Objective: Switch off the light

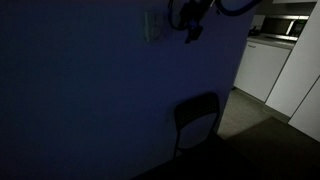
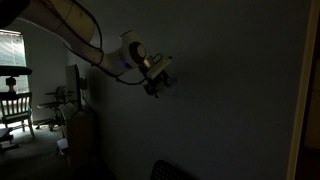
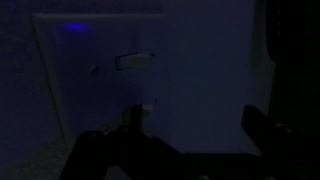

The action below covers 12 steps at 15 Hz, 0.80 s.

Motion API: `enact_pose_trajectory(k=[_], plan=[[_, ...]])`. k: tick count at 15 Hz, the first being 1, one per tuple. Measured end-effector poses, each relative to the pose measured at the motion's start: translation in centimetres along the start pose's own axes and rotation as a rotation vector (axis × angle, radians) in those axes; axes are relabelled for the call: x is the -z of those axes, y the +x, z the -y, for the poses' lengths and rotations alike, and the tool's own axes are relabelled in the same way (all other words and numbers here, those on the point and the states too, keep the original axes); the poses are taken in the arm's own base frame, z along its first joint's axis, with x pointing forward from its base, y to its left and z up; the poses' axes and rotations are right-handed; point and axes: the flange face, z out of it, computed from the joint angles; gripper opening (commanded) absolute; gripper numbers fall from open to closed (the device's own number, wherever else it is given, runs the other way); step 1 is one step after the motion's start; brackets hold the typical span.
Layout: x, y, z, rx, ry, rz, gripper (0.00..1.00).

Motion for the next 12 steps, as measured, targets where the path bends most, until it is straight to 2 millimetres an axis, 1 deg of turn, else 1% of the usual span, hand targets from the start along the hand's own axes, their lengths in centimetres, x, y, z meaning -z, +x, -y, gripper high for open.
enact_pose_trajectory(k=[1, 3, 6, 9, 10, 12], plan=[[0.2, 0.0, 0.2, 0.009, 0.013, 0.033, 1.0], [1.4, 0.1, 0.6, 0.03, 0.054, 0.111, 1.0], [5.1, 0.7, 1.3, 0.062, 0.101, 0.207, 1.0], [9.1, 1.4, 2.4, 0.074, 0.166, 0.273, 1.0], [10.1, 1.4, 2.9, 0.076, 0.191, 0.298, 1.0], [11.2, 1.4, 3.6, 0.078, 0.226, 0.331, 1.0]])
